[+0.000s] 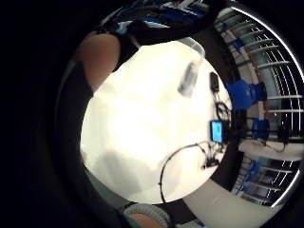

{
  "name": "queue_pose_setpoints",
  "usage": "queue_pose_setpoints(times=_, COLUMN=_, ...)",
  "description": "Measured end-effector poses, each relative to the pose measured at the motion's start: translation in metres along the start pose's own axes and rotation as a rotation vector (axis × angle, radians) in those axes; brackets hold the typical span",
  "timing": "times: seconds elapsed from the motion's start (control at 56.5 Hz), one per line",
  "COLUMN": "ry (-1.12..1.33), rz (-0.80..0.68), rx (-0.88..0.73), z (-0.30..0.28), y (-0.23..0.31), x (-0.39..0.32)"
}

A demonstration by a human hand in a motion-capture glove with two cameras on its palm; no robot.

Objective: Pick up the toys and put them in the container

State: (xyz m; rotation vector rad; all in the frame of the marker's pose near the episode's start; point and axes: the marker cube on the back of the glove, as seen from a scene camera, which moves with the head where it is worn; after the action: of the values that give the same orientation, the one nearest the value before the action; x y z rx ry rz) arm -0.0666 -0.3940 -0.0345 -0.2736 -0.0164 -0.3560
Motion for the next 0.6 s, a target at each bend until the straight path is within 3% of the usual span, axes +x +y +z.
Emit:
queue_pose_setpoints(times=0.088, ry=0.092, rz=-0.029, rx=0.022, z=0.01, y=0.071, x=0.003)
queue_pose_setpoints(times=0.177, ry=0.177, rz=0.09, rx=0.045, z=0.022, y=0.115, x=0.006)
queue_pose_setpoints(times=0.283, ry=0.183, rz=0.184, rx=0.078, z=0.028, y=0.144, x=0.008)
queue_pose_setpoints(times=0.601, ry=0.136, rz=0.137, rx=0.137, z=0.096, y=0.219, x=-0.051)
